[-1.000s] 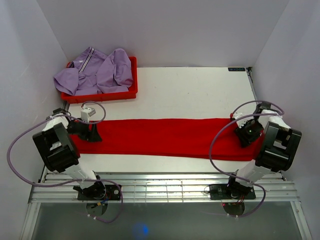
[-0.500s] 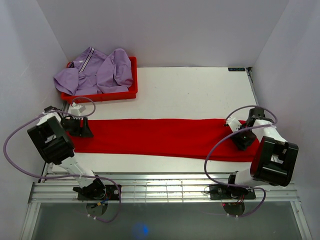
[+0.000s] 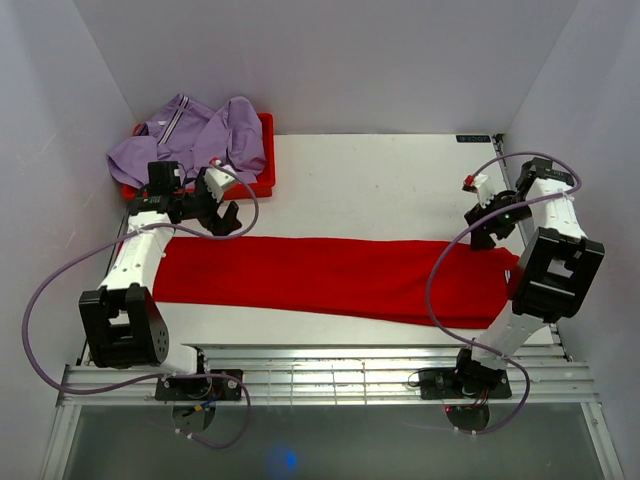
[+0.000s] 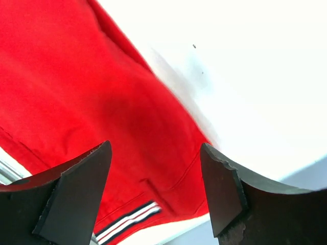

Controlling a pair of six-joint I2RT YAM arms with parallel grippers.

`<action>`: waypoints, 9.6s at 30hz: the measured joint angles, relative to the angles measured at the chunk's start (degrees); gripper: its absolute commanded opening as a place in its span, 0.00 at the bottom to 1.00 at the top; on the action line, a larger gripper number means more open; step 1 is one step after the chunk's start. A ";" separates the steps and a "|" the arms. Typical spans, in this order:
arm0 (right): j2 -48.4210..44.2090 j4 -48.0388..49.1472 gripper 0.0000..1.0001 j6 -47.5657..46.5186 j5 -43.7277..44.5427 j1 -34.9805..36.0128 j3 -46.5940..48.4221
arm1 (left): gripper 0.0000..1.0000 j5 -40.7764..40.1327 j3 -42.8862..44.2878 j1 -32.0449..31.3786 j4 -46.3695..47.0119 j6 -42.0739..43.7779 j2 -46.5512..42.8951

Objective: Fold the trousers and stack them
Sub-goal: Fold the trousers

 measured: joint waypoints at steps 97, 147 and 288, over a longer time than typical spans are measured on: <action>-82.07 7.04 0.08 -50.49 -8.07 10.05 -65.33 | 0.68 13.35 9.97 -51.45 48.33 -101.48 41.77; -17.25 -10.71 0.94 -13.97 -18.99 23.69 -16.85 | 0.12 0.90 3.58 -49.77 36.61 -81.94 30.82; -44.06 14.80 0.86 5.40 12.46 33.38 -42.21 | 0.00 -4.79 13.88 -42.93 60.70 -107.71 48.63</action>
